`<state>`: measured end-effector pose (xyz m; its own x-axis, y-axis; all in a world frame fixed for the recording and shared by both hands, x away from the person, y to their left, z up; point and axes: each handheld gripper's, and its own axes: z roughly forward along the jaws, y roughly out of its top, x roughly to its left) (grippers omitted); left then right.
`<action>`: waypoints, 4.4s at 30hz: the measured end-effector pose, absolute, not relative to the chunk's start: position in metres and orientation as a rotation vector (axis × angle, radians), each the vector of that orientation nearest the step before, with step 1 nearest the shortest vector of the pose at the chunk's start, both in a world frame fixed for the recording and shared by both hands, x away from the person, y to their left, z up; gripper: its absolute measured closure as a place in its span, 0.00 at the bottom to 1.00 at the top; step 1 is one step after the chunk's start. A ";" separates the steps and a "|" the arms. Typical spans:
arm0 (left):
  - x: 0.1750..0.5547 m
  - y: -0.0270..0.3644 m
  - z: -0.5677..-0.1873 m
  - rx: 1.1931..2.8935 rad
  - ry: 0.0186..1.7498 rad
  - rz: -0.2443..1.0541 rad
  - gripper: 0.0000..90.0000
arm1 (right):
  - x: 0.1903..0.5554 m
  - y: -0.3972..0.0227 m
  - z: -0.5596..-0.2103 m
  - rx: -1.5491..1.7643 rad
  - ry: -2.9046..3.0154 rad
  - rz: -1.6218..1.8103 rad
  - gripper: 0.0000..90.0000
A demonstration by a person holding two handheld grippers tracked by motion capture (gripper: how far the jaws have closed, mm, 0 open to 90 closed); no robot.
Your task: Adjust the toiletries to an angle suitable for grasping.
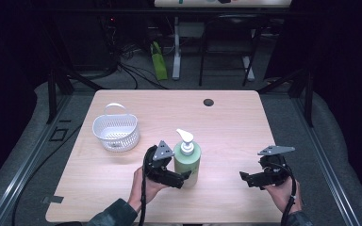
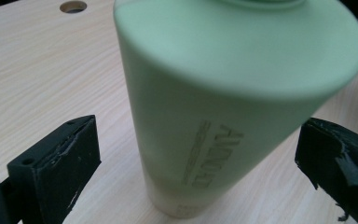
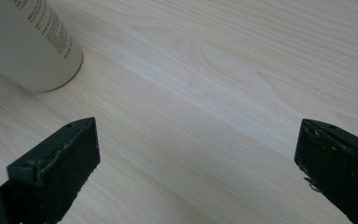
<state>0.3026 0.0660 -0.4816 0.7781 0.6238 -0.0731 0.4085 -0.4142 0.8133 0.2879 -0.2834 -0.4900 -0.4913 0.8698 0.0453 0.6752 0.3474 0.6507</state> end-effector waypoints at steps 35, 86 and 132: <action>0.309 0.056 -0.470 2.012 0.726 0.326 0.13 | 0.290 -0.281 -0.493 1.356 2.339 0.865 0.00; 0.315 0.137 -0.467 1.981 0.908 0.439 0.14 | 0.289 -0.280 -0.496 1.358 2.355 0.851 0.00; 0.311 0.214 -0.465 1.862 1.090 0.545 0.04 | 0.293 -0.277 -0.502 1.338 2.386 0.844 0.00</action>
